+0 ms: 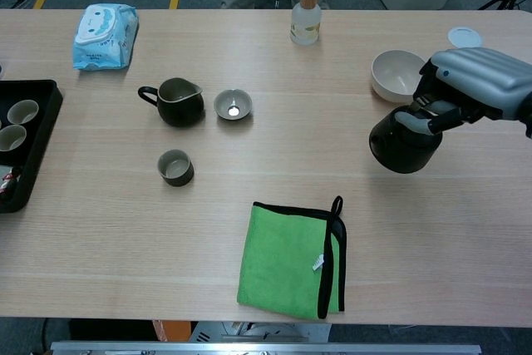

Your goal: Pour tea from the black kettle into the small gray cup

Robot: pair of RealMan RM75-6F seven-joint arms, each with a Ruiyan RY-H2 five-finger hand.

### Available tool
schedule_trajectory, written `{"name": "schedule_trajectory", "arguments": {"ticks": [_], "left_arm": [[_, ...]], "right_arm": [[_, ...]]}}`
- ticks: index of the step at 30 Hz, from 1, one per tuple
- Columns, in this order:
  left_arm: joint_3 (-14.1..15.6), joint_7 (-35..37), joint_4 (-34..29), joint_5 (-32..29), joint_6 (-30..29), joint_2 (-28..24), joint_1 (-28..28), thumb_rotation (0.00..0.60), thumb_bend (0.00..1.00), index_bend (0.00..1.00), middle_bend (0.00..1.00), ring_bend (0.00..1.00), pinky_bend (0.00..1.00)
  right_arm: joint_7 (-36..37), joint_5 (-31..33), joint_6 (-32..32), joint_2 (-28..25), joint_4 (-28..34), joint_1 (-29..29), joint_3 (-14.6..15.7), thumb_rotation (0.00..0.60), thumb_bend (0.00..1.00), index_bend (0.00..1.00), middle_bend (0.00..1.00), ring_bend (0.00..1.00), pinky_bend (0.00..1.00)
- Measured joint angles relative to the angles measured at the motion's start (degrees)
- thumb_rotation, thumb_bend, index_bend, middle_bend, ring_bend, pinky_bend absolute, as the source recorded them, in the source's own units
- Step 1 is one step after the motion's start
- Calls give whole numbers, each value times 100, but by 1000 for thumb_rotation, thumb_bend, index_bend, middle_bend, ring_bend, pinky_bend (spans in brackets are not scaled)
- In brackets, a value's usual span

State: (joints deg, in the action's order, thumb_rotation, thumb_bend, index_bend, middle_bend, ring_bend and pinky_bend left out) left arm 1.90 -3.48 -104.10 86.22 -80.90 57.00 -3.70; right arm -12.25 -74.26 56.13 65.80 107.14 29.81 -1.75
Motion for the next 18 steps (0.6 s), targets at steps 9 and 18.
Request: {"name": "schedule_trajectory", "arguments": {"ticks": [9,18], "left_arm": [[-38,11,54,-28,-4,38,-20,600,325,112,132,120,27],[-74,-17,138,17,96,122,-130,600,325,112,135,120,27]], "right_arm": [[-46,-10,118,-10,10,-43,-18,424,367,1000,970,952,208],[-165,-179,486,30,-65,-188,-20,459,364,1000,970,952,215]]}}
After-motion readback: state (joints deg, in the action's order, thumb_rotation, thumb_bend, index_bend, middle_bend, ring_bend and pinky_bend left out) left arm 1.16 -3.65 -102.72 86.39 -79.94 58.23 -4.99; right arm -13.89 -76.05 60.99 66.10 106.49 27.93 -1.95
